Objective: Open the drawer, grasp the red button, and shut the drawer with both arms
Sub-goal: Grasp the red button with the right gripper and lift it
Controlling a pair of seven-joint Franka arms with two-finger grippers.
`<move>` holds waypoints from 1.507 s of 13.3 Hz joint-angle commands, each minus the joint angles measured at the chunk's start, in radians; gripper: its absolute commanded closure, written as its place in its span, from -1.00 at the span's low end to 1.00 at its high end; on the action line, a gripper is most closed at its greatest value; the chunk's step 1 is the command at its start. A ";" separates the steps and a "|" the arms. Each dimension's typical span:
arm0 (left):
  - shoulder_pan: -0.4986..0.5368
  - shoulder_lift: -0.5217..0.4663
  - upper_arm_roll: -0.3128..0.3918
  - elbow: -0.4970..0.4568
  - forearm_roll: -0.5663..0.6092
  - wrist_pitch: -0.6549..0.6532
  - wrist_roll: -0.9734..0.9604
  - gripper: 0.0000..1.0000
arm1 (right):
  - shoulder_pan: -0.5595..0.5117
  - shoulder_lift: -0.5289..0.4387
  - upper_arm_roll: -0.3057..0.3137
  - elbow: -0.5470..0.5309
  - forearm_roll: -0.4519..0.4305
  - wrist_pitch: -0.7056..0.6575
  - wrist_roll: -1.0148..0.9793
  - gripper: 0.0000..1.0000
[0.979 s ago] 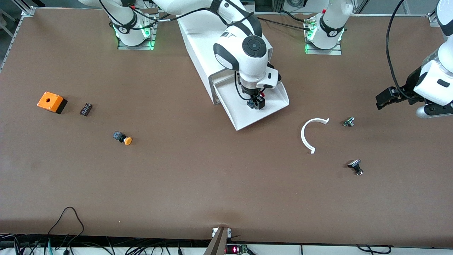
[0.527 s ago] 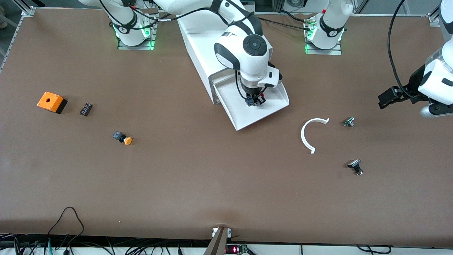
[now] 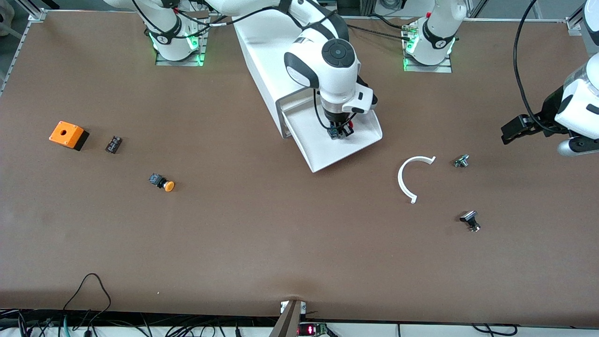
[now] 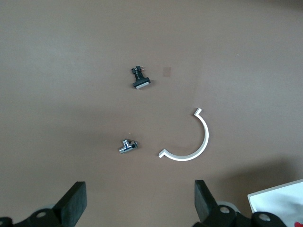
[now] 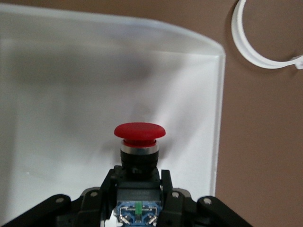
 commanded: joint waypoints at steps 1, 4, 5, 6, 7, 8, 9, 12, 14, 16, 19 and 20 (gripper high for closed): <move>0.004 0.012 0.003 0.030 -0.018 -0.021 0.002 -1.00 | -0.001 -0.092 -0.012 0.001 0.038 -0.042 0.084 0.37; 0.006 0.011 0.024 0.021 -0.055 -0.018 0.002 -1.00 | -0.051 -0.120 -0.013 -0.002 0.083 -0.034 0.161 0.37; 0.004 0.009 0.027 0.017 -0.055 -0.016 0.004 -1.00 | -0.073 -0.121 -0.013 -0.002 0.083 -0.029 0.185 0.37; 0.004 0.009 0.029 0.016 -0.055 -0.016 0.003 -1.00 | -0.096 -0.120 -0.013 -0.003 0.085 -0.023 0.198 0.37; 0.004 0.009 0.027 0.016 -0.055 -0.016 0.002 -1.00 | -0.113 -0.120 -0.019 -0.008 0.085 -0.020 0.212 0.37; 0.004 0.009 0.027 0.016 -0.055 -0.016 0.002 -1.00 | -0.119 -0.120 -0.038 -0.016 0.075 -0.016 0.206 0.36; 0.004 0.009 0.027 0.017 -0.055 -0.016 0.002 -1.00 | -0.119 -0.120 -0.078 -0.029 0.074 -0.014 0.195 0.36; 0.006 0.011 0.029 0.019 -0.055 -0.019 0.002 -1.00 | -0.122 -0.133 -0.144 -0.080 0.074 0.003 0.213 0.36; 0.006 0.011 0.029 0.019 -0.055 -0.019 0.002 -1.00 | -0.136 -0.134 -0.161 -0.111 0.078 0.042 0.216 0.36; 0.006 0.011 0.027 0.021 -0.055 -0.019 0.002 -1.00 | -0.143 -0.137 -0.184 -0.138 0.078 0.073 0.271 0.36; 0.006 0.012 0.029 0.021 -0.055 -0.021 0.002 -1.00 | -0.148 -0.143 -0.229 -0.161 0.081 0.075 0.398 0.36; 0.006 0.011 0.029 0.021 -0.055 -0.021 0.002 -1.00 | -0.148 -0.146 -0.233 -0.170 0.081 0.076 0.432 0.36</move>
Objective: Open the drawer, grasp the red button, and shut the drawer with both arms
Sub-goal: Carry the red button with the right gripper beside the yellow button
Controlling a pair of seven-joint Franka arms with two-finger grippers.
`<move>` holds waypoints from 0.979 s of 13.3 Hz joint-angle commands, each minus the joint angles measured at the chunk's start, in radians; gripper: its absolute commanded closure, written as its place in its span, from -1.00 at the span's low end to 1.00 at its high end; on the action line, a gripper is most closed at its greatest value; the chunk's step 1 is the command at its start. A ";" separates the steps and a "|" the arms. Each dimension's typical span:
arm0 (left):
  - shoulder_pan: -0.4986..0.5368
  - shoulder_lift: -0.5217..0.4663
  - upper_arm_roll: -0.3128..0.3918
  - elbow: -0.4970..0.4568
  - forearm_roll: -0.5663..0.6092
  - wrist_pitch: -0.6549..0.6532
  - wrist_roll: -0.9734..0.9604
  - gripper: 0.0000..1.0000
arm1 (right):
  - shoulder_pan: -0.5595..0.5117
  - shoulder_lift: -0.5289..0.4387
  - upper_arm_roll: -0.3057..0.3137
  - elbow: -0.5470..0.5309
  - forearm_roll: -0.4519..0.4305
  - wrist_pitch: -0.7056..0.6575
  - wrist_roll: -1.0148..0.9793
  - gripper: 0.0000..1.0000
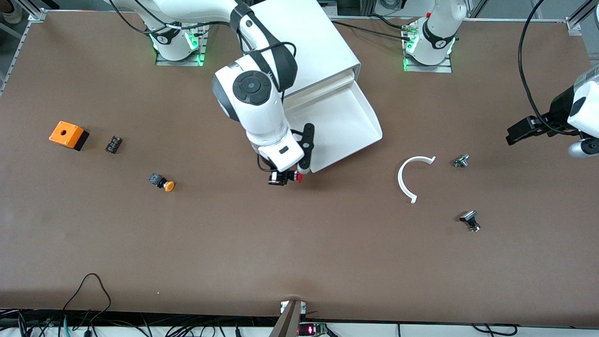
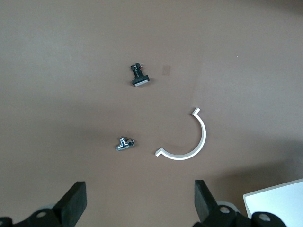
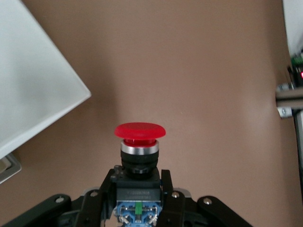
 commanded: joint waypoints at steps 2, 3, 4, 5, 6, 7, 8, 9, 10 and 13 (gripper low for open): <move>0.003 0.008 0.003 0.021 -0.016 -0.019 0.003 -1.00 | 0.002 -0.055 -0.033 -0.084 0.015 0.015 0.172 0.36; 0.003 0.010 0.001 0.021 -0.016 -0.019 0.003 -1.00 | 0.002 -0.057 -0.045 -0.109 0.015 0.023 0.230 0.36; 0.003 0.008 0.003 0.021 -0.016 -0.019 0.003 -1.00 | -0.001 -0.058 -0.050 -0.141 0.017 0.056 0.257 0.36; 0.003 0.010 0.003 0.021 -0.016 -0.019 0.003 -1.00 | -0.005 -0.077 -0.050 -0.200 0.017 0.085 0.301 0.36; 0.003 0.008 0.003 0.022 -0.016 -0.019 0.003 -1.00 | -0.019 -0.097 -0.050 -0.260 0.015 0.127 0.344 0.36; 0.003 0.010 0.003 0.022 -0.016 -0.019 0.003 -1.00 | -0.040 -0.121 -0.050 -0.323 0.015 0.151 0.347 0.36; 0.003 0.010 0.003 0.022 -0.016 -0.019 0.003 -1.00 | -0.060 -0.141 -0.051 -0.372 0.011 0.159 0.346 0.36; 0.003 0.010 0.003 0.022 -0.016 -0.019 0.003 -1.00 | -0.083 -0.156 -0.063 -0.418 0.005 0.159 0.334 0.36; 0.003 0.010 0.003 0.022 -0.016 -0.019 0.003 -1.00 | -0.099 -0.170 -0.085 -0.466 0.002 0.170 0.314 0.36; 0.003 0.010 0.003 0.024 -0.016 -0.020 0.003 -1.00 | -0.154 -0.221 -0.090 -0.583 0.003 0.199 0.298 0.36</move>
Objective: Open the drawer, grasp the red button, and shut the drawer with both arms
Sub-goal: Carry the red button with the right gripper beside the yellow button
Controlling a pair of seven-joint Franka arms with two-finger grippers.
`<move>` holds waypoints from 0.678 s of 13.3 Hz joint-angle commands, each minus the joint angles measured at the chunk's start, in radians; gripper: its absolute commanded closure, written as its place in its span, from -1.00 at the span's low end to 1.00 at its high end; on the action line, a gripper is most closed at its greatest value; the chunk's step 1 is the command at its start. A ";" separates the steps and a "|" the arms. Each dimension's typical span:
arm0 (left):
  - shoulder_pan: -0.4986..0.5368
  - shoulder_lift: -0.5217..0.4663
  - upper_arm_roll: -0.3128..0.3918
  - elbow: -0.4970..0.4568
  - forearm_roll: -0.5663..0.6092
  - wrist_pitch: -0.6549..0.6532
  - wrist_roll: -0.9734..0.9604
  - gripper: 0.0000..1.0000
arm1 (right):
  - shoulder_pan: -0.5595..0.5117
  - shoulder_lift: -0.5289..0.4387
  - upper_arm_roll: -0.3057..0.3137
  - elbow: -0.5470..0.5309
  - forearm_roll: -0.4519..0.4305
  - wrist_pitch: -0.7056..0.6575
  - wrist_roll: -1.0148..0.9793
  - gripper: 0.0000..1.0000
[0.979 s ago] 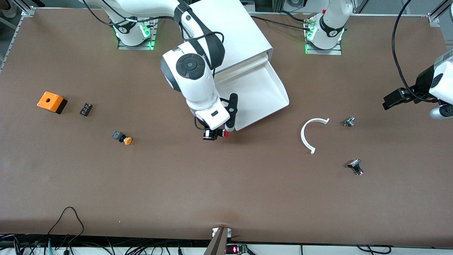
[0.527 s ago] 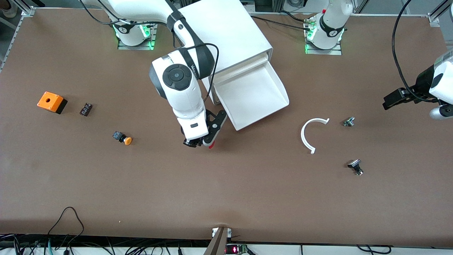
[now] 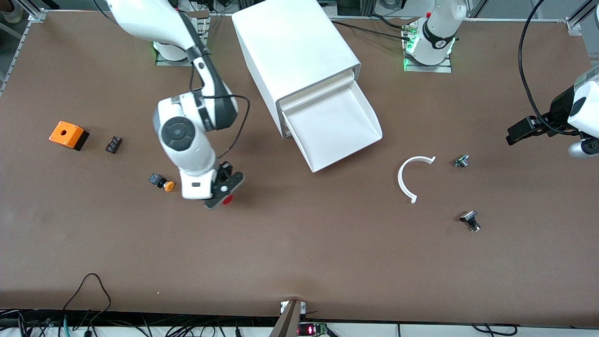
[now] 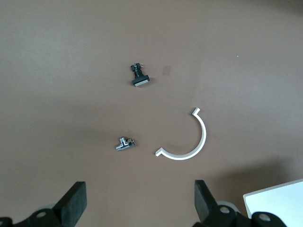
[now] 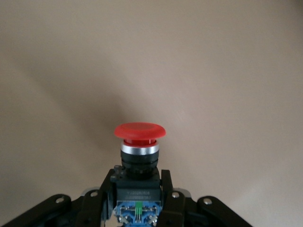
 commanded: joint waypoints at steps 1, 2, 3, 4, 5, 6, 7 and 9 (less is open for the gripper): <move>0.004 0.010 0.001 0.022 -0.016 -0.020 0.001 -1.00 | -0.041 -0.078 0.010 -0.140 0.004 0.035 0.001 0.36; 0.004 0.010 0.002 0.024 -0.016 -0.020 0.001 -1.00 | -0.057 -0.078 0.010 -0.175 0.004 0.059 0.001 0.36; 0.004 0.010 0.002 0.024 -0.016 -0.021 0.003 -1.00 | -0.080 -0.086 0.010 -0.230 0.004 0.103 -0.003 0.32; 0.004 0.010 0.002 0.024 -0.016 -0.021 0.001 -1.00 | -0.098 -0.089 0.011 -0.287 0.004 0.163 -0.014 0.31; 0.003 0.010 0.002 0.024 -0.016 -0.021 0.001 -1.00 | -0.110 -0.089 0.011 -0.343 0.004 0.232 -0.016 0.31; 0.004 0.010 0.002 0.024 -0.016 -0.021 0.001 -1.00 | -0.112 -0.087 0.013 -0.388 0.004 0.296 -0.028 0.31; 0.004 0.010 0.002 0.024 -0.016 -0.021 0.001 -1.00 | -0.112 -0.078 0.017 -0.426 0.007 0.352 -0.029 0.31; 0.004 0.010 0.002 0.024 -0.016 -0.021 0.003 -1.00 | -0.112 -0.064 0.037 -0.470 0.011 0.400 -0.029 0.29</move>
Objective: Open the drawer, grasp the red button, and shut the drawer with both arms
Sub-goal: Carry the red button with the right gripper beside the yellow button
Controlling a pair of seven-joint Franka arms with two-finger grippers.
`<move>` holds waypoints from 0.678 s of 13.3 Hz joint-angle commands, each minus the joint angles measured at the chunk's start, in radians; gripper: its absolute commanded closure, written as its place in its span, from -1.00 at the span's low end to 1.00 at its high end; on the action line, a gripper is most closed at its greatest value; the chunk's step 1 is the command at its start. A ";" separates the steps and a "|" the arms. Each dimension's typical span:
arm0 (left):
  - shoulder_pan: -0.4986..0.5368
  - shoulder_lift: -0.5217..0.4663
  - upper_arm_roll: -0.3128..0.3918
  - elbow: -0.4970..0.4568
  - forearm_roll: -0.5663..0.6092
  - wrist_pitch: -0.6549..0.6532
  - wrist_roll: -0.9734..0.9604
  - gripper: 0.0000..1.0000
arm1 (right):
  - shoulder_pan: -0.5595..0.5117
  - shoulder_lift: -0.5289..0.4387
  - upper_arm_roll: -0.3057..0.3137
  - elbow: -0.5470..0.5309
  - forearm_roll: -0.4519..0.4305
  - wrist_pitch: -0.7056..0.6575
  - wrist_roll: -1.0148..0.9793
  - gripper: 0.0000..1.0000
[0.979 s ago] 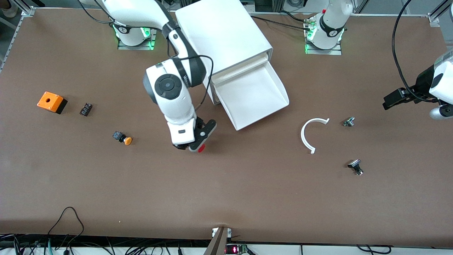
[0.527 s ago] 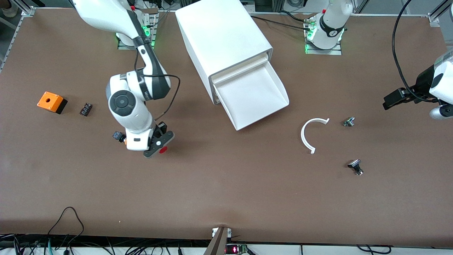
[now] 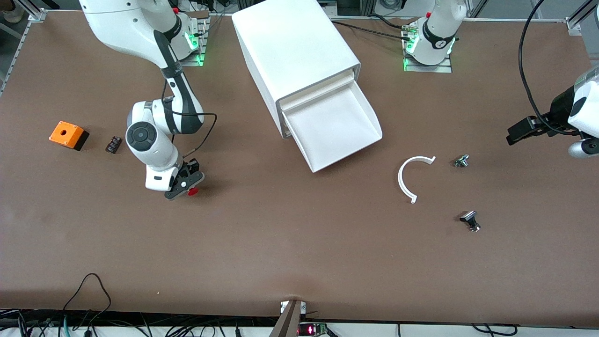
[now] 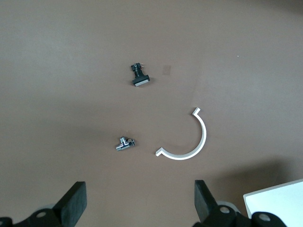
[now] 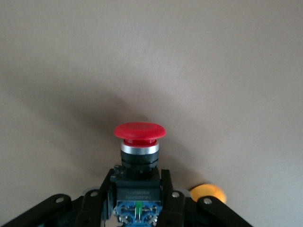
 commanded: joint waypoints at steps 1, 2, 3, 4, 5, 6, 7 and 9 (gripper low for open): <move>0.004 0.010 0.002 0.024 -0.016 -0.021 0.003 -1.00 | -0.004 -0.018 0.032 -0.061 0.011 0.046 -0.016 0.03; 0.002 0.010 0.002 0.024 -0.016 -0.021 0.003 -1.00 | -0.004 -0.019 0.032 -0.059 0.013 0.040 -0.013 -0.73; 0.002 0.010 0.002 0.024 -0.016 -0.021 0.001 -1.00 | -0.004 -0.027 0.032 -0.053 0.014 0.037 -0.007 -1.00; 0.004 0.010 0.002 0.024 -0.016 -0.021 0.003 -1.00 | -0.004 -0.042 0.032 -0.044 0.017 0.005 -0.004 -1.00; 0.004 0.010 0.002 0.024 -0.016 -0.021 0.001 -1.00 | -0.004 -0.056 0.032 -0.009 0.018 -0.050 -0.004 -1.00; 0.004 0.010 0.002 0.024 -0.016 -0.021 0.001 -1.00 | -0.004 -0.074 0.031 0.031 0.019 -0.111 -0.004 -1.00; 0.004 0.010 0.002 0.024 -0.016 -0.021 0.001 -1.00 | -0.004 -0.085 0.031 0.077 0.019 -0.174 -0.004 -1.00; 0.002 0.010 0.002 0.024 -0.016 -0.021 0.003 -1.00 | -0.004 -0.090 0.031 0.157 0.019 -0.284 0.010 -1.00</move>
